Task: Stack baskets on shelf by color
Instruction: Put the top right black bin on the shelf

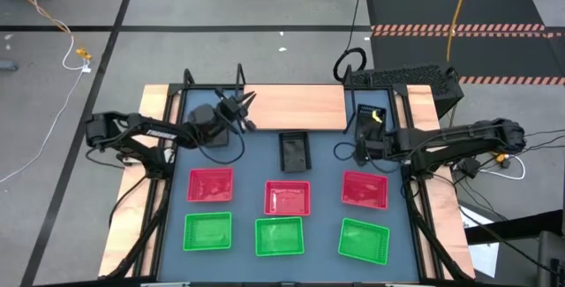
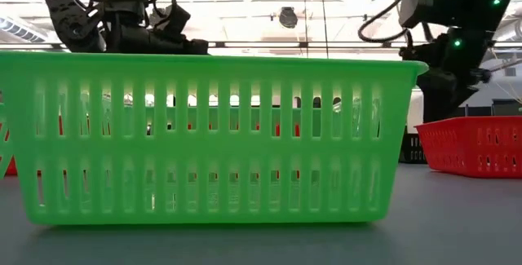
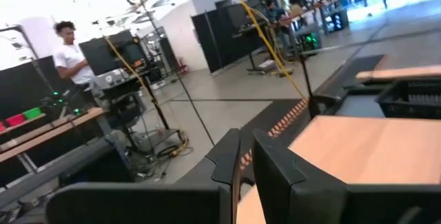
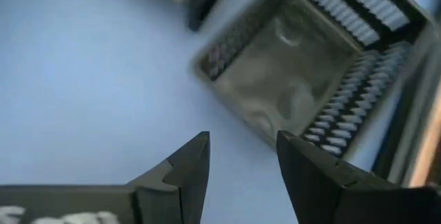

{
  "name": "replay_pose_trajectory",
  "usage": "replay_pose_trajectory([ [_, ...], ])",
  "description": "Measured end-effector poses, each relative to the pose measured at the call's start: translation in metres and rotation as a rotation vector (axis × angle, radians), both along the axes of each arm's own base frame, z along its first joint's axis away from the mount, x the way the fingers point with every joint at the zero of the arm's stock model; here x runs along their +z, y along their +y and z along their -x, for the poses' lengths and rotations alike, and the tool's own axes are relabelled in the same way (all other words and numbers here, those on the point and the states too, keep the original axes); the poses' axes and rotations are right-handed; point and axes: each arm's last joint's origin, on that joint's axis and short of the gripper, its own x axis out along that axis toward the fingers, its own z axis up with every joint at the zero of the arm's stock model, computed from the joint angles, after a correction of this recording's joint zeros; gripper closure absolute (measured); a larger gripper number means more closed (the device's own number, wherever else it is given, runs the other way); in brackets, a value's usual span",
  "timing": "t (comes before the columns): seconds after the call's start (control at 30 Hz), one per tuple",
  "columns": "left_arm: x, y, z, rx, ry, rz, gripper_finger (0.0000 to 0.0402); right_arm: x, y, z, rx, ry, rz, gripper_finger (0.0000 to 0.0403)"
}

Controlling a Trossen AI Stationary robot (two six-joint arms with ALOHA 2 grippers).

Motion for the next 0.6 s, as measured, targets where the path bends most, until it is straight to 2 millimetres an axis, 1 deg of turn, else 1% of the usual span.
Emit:
replay_pose_trajectory([
  [0.2, 0.001, 0.002, 0.001, 0.000, -0.056, 0.044, 0.0360, -0.003, -0.015, -0.013, 0.178, 0.058, 0.027, 0.0216],
  [0.37, 0.003, 0.001, 0.000, -0.067, -0.094, 0.064, 0.0360, -0.010, -0.029, -0.013, 0.239, 0.167, -0.023, 0.0198],
  [0.47, 0.004, 0.001, 0.000, -0.086, -0.096, 0.057, 0.0360, -0.014, -0.036, -0.015, 0.275, 0.174, -0.074, 0.0200],
  [0.6, 0.004, 0.001, 0.000, -0.086, -0.096, 0.048, 0.0360, -0.018, -0.041, -0.021, 0.360, 0.164, -0.124, 0.0213],
])
